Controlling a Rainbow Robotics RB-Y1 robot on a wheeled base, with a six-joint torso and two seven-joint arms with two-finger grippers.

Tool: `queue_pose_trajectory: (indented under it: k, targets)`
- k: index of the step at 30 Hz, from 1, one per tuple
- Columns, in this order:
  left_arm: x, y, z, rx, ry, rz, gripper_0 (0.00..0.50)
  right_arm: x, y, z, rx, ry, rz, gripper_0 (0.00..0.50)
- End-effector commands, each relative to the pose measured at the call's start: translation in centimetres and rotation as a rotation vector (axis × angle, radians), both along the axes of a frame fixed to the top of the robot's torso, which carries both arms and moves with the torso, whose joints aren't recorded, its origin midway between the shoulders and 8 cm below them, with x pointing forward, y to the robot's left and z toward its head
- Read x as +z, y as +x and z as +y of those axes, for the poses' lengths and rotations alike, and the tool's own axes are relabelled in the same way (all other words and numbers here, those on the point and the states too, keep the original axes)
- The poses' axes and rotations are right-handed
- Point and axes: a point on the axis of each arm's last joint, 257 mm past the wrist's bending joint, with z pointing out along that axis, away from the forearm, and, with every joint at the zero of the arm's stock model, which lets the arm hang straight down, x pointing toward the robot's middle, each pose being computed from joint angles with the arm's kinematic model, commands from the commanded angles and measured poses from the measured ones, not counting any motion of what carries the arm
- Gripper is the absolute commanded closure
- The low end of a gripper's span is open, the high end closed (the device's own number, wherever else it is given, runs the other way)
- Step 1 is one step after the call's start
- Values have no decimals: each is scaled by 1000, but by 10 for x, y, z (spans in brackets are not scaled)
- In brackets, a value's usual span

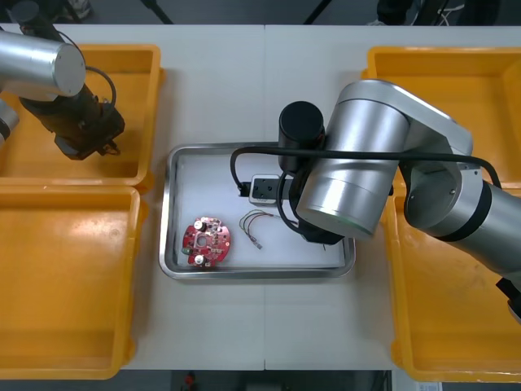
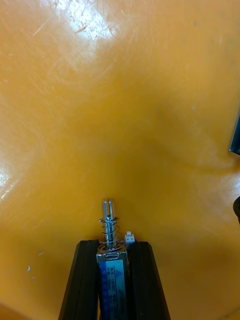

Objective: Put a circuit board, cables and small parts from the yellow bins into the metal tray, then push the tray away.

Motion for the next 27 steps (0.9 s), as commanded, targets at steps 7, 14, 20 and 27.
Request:
queue_pose_trajectory:
  k: [7, 14, 20, 27]
  targets:
    - [50, -6, -15, -69, 21, -10, 500, 93, 22, 17, 20, 183, -173, 0]
    - [98, -21, -20, -129, 48, -30, 500, 141, 39, -9, -75, 322, -227, 0]
    - [120, -40, -32, -213, 111, -20, 500, 155, 60, -68, -244, 399, -235, 0]
    - [137, -66, -64, -342, 145, -7, 500, 191, 93, -145, -493, 496, -329, 0]
